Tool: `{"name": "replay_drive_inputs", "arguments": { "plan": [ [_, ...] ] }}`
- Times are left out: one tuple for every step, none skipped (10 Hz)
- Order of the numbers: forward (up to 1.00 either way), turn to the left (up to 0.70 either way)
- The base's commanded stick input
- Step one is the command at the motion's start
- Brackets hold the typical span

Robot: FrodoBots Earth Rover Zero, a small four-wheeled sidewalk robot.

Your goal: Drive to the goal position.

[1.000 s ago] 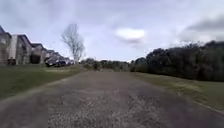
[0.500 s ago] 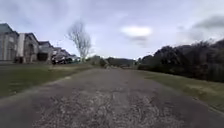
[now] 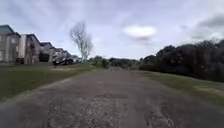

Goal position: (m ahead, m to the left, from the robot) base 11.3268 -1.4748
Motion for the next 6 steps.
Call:
{"name": "replay_drive_inputs", "arguments": {
  "plan": [
    [0.66,0.0],
    [0.67,0.0],
    [0.66,0.0],
    [0.66,0.0],
    [0.66,0.0],
    [0.66,0.0]
  ]
}}
